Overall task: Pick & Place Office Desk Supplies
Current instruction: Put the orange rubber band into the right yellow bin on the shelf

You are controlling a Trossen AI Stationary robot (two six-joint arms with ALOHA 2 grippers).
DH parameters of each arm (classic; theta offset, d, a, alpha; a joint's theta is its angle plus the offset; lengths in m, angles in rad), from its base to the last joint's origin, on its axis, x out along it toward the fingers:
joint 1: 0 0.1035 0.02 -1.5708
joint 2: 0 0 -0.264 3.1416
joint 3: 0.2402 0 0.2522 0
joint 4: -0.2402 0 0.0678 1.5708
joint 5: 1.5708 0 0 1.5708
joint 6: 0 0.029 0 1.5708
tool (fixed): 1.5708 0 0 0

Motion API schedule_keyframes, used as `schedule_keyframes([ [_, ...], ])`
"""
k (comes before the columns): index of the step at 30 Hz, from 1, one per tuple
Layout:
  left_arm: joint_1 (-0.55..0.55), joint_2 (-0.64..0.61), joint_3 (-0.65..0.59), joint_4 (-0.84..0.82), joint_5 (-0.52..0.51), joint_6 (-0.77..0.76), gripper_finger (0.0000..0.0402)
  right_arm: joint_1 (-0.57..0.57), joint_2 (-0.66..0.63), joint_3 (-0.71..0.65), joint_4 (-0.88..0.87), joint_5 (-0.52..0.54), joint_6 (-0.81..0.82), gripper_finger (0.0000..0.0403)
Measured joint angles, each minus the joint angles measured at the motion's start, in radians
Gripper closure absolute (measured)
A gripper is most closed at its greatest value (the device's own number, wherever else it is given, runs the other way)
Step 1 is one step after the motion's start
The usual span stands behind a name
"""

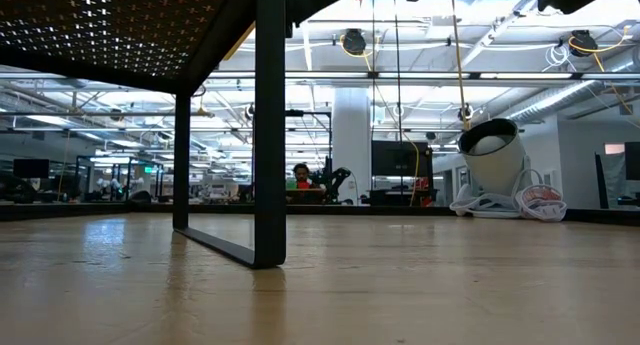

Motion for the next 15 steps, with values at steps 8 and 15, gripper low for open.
schedule_keyframes([
  [8, 0.001, 0.000, 0.000, 0.013, 0.000, 0.005, 0.0089, 0.000, 0.054, 0.001, 0.090, -0.048, -0.009, 0.0403],
  [15, 0.002, 0.000, 0.000, 0.015, 0.000, 0.000, 0.0089, -0.006, 0.106, 0.001, 0.179, -0.050, -0.022, 0.0403],
])
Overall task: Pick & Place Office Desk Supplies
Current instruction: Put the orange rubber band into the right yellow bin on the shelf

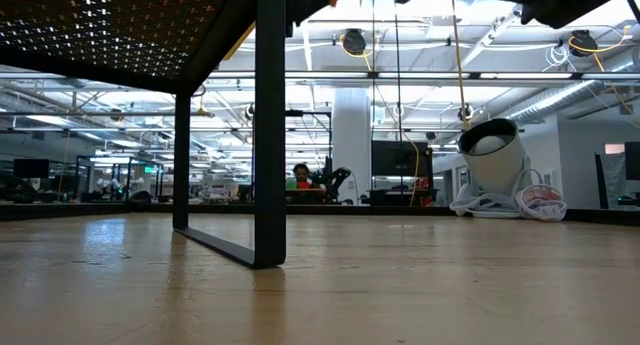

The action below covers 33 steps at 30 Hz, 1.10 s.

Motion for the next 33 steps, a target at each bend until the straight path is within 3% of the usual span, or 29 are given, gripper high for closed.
schedule_keyframes([
  [7, 0.001, 0.000, 0.000, -0.013, 0.001, -0.007, 0.0092, 0.000, 0.002, 0.000, 0.029, -0.001, 0.000, 0.0403],
  [10, 0.004, 0.000, 0.000, -0.014, 0.001, -0.007, 0.0113, 0.000, 0.001, 0.000, 0.035, -0.001, 0.001, 0.0403],
  [21, 0.023, 0.000, 0.000, -0.014, 0.001, -0.022, 0.0267, 0.000, 0.001, 0.000, 0.028, -0.001, 0.006, 0.0403],
  [29, 0.023, 0.000, 0.000, -0.013, 0.003, -0.022, 0.0355, 0.000, 0.001, 0.000, 0.018, -0.001, 0.008, 0.0403],
  [33, 0.023, -0.001, 0.000, -0.013, 0.069, -0.022, 0.0393, 0.000, 0.001, 0.000, 0.011, 0.005, 0.006, 0.0399],
])
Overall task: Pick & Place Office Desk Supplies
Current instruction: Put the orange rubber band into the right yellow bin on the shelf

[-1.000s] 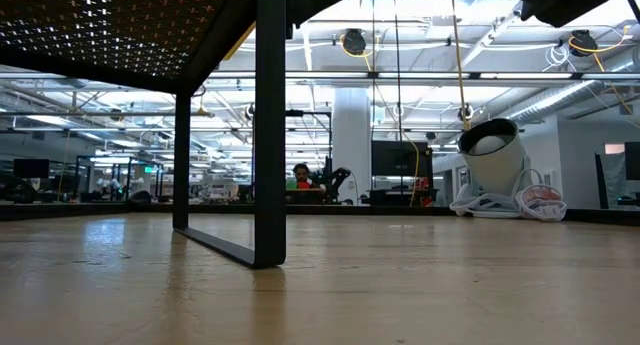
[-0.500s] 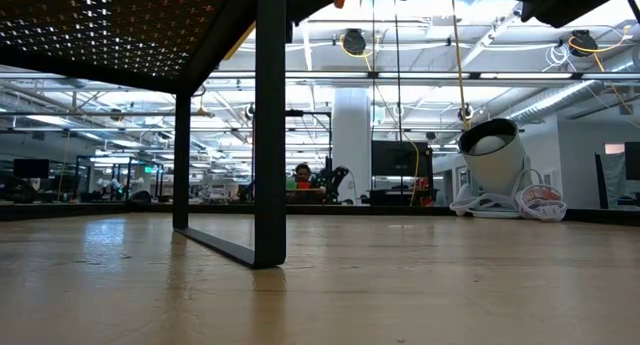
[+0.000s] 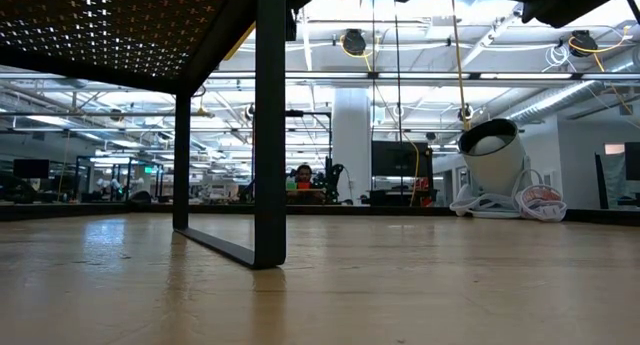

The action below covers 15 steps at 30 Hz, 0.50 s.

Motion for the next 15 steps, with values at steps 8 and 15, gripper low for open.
schedule_keyframes([
  [8, 0.000, -0.084, 0.000, -0.026, 0.153, -0.079, 0.0395, 0.016, -0.117, 0.000, -0.181, 0.077, 0.055, 0.0303],
  [15, -0.033, -0.235, 0.001, -0.231, 0.282, -0.078, 0.0393, 0.022, -0.272, 0.000, -0.447, 0.177, 0.145, 0.0229],
])
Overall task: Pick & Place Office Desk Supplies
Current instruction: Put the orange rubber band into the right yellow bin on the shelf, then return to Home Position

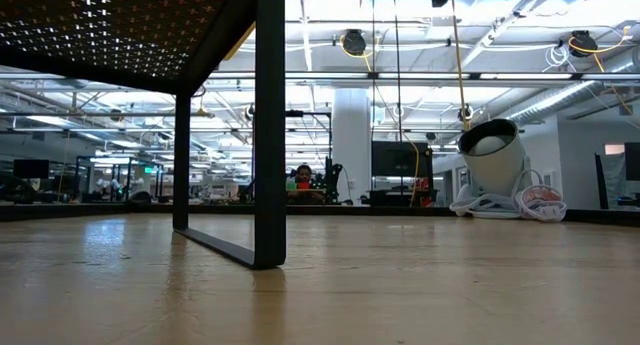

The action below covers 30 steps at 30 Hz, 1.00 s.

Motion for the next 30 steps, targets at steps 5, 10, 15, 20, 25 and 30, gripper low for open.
schedule_keyframes([
  [5, -0.060, -0.036, 0.000, -0.157, 0.045, 0.026, 0.0388, 0.000, -0.068, 0.000, -0.114, 0.003, 0.051, 0.0211],
  [10, -0.120, -0.035, 0.000, -0.282, 0.049, 0.029, 0.0395, 0.000, -0.072, 0.000, -0.124, 0.003, 0.051, 0.0215],
  [15, -0.158, -0.034, -0.001, -0.380, 0.048, -0.011, 0.0381, 0.000, -0.065, 0.000, -0.135, 0.003, 0.049, 0.0222],
  [20, -0.183, -0.034, -0.001, -0.400, 0.027, -0.051, 0.0336, 0.000, -0.065, 0.000, -0.138, 0.003, 0.049, 0.0219],
  [25, -0.179, -0.034, -0.001, -0.400, -0.031, -0.085, 0.0269, 0.000, -0.065, 0.000, -0.145, 0.003, 0.049, 0.0219],
  [30, -0.154, -0.034, -0.001, -0.423, -0.013, -0.113, 0.0191, 0.000, -0.065, 0.000, -0.143, 0.003, 0.049, 0.0220],
])
